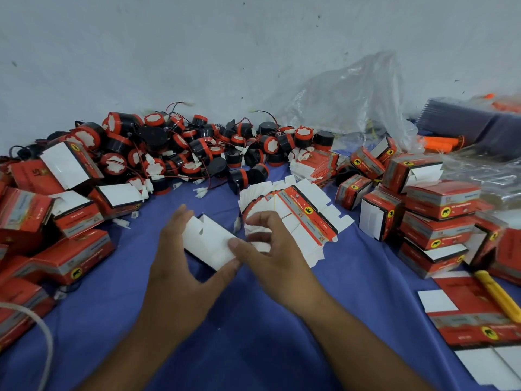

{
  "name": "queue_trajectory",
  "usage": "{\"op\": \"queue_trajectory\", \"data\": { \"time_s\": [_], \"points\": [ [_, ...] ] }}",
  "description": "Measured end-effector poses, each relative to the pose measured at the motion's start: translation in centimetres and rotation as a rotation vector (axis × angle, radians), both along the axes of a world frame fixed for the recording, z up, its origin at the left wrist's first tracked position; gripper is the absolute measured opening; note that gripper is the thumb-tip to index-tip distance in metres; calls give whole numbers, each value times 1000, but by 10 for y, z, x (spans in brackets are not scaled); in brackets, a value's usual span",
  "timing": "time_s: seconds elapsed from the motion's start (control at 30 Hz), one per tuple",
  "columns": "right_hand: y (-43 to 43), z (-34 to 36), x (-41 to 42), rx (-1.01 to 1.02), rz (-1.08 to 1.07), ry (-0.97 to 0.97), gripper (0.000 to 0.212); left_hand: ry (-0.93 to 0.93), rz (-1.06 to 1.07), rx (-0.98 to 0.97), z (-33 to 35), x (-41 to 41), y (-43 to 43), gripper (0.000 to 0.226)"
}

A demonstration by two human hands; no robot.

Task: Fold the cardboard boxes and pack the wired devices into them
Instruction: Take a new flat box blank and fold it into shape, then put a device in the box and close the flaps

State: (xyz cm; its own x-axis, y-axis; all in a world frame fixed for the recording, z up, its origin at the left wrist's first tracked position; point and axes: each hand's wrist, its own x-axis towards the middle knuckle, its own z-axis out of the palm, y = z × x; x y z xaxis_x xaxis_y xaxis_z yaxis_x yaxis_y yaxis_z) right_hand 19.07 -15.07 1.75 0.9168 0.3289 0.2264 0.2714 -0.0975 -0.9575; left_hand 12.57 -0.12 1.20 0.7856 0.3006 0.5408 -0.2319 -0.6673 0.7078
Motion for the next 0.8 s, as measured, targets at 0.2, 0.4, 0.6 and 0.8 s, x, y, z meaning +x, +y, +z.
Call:
{"op": "queue_trajectory", "data": {
  "time_s": [0.2,0.4,0.6,0.8],
  "points": [
    [1,-11,3,88,-162,72,33,-12,-106,-180,-8,4,4,29],
    [-2,-12,11,167,-45,83,23,149,-312,-186,-21,4,22,43],
    [-4,-12,12,202,77,131,23,150,-388,-191,-18,4,33,30],
    [0,-20,11,192,40,127,19,101,-319,-245,-22,3,32,32]
  ]
}}
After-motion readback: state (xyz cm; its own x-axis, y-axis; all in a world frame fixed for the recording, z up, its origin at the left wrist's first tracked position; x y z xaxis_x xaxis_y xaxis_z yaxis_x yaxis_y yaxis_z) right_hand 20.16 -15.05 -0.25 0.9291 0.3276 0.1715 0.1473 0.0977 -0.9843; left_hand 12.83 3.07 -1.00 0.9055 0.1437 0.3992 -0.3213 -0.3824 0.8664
